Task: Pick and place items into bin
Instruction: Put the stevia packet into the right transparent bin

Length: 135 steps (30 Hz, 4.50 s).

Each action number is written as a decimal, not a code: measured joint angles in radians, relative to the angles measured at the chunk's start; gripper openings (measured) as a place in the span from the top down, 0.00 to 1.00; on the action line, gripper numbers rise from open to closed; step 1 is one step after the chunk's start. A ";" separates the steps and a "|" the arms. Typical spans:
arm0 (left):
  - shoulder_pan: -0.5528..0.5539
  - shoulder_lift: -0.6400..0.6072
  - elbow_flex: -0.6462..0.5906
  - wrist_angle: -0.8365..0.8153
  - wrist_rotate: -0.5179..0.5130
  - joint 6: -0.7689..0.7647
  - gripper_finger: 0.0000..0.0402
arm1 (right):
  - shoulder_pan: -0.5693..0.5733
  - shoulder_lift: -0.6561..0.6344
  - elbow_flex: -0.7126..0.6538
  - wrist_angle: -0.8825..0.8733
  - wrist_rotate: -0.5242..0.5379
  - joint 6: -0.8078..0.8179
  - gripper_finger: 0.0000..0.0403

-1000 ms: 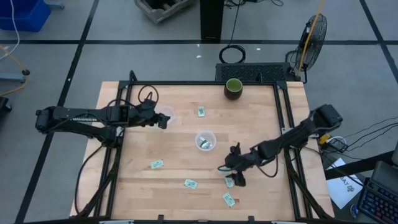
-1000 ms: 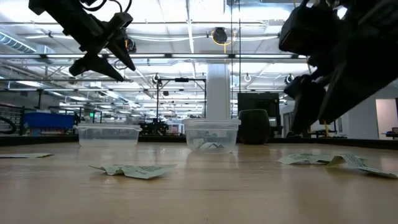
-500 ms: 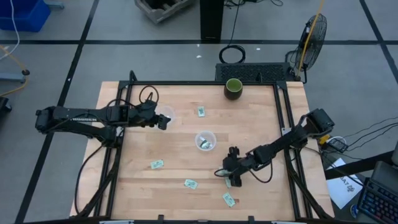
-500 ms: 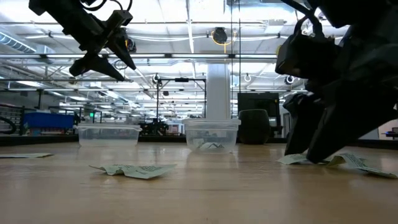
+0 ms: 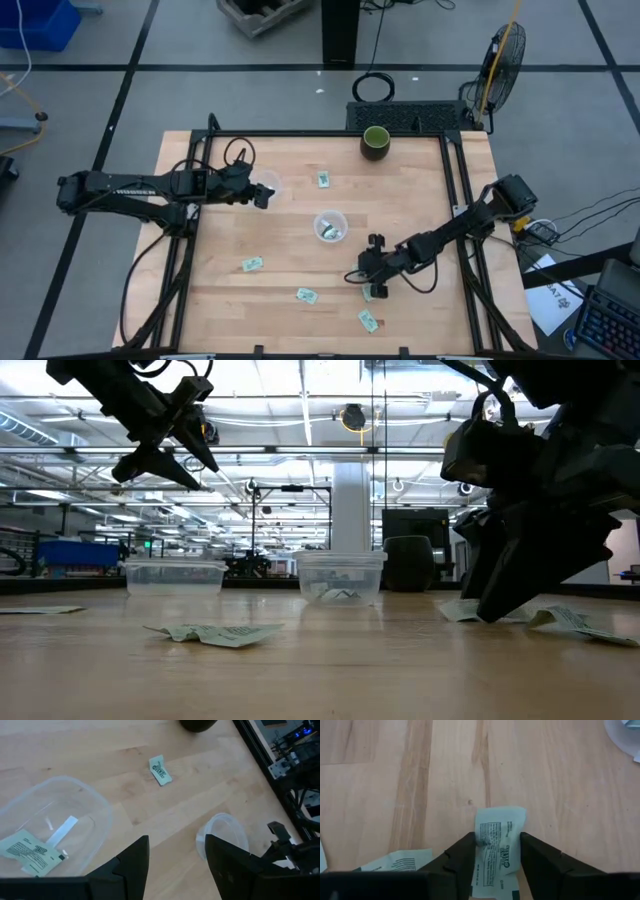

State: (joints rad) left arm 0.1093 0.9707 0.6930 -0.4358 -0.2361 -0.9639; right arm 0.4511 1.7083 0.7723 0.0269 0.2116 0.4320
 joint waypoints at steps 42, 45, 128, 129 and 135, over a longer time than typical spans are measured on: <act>0.000 0.000 0.000 0.000 -0.007 -0.014 0.51 | -0.143 -0.148 0.090 0.092 -0.217 -0.211 0.70; 0.001 0.000 0.000 -0.001 -0.008 -0.014 0.51 | -0.147 -0.113 0.090 0.134 -0.216 -0.254 0.61; -0.014 0.000 0.000 0.000 -0.001 -0.034 0.51 | -0.294 -0.085 0.108 0.137 -0.030 -0.131 0.97; -0.014 0.000 0.000 0.000 -0.001 -0.034 0.51 | -0.308 -0.085 0.108 0.117 -0.033 -0.128 0.97; -0.014 0.000 0.000 0.001 0.001 -0.036 0.51 | -0.363 -0.085 0.108 0.119 -0.086 -0.135 0.93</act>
State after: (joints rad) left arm 0.0956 0.9703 0.6933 -0.4351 -0.2353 -1.0004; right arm 0.0877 1.6238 0.8799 0.1458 0.1258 0.2968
